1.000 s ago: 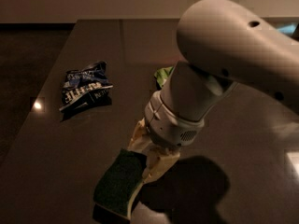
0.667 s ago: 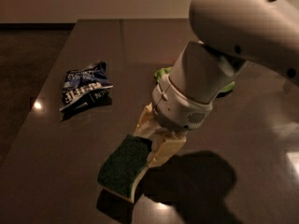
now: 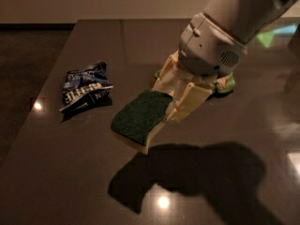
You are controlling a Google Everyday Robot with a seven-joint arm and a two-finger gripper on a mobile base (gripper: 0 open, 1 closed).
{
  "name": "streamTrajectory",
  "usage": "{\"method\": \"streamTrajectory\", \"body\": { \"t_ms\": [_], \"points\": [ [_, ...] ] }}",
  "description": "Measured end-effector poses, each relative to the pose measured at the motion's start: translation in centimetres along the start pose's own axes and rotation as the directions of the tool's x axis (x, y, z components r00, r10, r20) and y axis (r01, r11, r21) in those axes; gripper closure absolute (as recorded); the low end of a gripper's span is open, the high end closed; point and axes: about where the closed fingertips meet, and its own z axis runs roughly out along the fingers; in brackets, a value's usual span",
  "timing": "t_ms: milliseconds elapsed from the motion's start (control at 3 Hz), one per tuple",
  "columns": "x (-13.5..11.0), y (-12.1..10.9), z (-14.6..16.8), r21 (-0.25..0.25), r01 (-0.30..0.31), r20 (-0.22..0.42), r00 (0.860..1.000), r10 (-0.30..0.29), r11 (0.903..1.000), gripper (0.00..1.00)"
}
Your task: Pick sponge
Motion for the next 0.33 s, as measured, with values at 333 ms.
{"method": "streamTrajectory", "body": {
  "t_ms": [333],
  "points": [
    [-0.35,-0.42,-0.4,0.02,0.004,0.006,1.0,-0.004,0.9998,1.0]
  ]
}}
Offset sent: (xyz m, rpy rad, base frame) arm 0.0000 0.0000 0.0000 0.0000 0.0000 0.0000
